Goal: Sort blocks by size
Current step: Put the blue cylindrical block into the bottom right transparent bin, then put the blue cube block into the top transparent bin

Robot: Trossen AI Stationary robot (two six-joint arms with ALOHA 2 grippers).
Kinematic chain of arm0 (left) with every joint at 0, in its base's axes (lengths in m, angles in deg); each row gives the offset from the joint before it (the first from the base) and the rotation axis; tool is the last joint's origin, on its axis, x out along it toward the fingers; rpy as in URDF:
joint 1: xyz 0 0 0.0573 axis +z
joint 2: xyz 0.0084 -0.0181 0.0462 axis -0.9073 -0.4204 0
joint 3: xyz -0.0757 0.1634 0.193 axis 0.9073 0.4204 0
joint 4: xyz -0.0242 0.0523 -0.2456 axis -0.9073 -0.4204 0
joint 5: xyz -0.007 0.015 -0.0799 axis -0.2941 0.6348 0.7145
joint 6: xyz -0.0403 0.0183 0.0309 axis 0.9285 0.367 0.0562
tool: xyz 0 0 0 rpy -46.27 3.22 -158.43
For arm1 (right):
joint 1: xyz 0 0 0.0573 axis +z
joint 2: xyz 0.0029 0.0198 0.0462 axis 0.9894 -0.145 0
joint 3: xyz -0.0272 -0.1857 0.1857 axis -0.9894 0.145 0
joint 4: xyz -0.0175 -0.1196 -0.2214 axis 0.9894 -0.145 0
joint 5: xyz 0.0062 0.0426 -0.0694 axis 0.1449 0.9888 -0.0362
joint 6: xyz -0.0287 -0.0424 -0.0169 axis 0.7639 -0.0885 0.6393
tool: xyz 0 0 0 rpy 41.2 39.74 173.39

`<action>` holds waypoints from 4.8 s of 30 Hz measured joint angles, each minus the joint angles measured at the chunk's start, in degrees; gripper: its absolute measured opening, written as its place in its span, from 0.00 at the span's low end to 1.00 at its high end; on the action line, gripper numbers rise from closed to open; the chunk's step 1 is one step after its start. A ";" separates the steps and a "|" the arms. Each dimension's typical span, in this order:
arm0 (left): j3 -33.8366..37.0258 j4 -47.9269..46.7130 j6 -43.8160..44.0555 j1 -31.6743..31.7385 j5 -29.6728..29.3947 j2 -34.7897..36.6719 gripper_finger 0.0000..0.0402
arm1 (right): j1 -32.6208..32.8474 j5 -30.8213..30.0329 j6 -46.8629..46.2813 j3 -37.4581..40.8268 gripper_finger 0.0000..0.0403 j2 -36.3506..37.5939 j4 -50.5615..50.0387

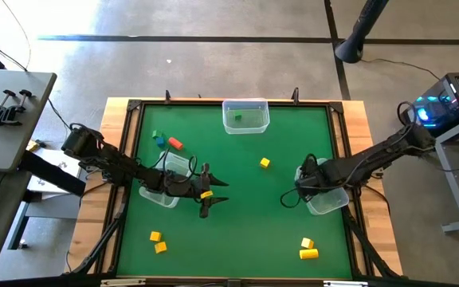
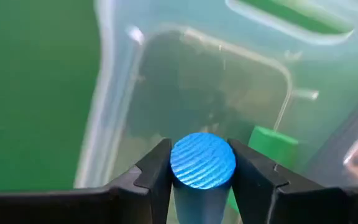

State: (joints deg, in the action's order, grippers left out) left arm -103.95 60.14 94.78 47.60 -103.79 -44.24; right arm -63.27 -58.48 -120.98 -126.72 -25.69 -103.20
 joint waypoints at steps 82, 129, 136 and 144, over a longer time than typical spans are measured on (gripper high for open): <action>-28.39 -111.27 10.98 57.12 8.21 4.17 0.48 | 2.62 -25.61 56.90 19.17 0.52 -11.04 103.95; -12.30 -89.34 10.18 66.86 16.22 4.11 0.24 | 2.59 -25.78 56.56 19.15 0.52 -11.04 104.32; -20.96 -96.39 9.40 62.49 13.62 4.11 0.24 | 2.59 -25.79 56.68 19.15 0.52 -11.04 104.32; -35.00 -94.59 9.40 53.01 13.16 4.13 0.24 | 2.59 -25.82 56.94 19.14 0.52 -11.04 104.32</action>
State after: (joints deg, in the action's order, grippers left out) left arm -138.95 -34.45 104.18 100.61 -90.63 -40.11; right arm -60.67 -84.30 -64.03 -107.58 -36.73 1.12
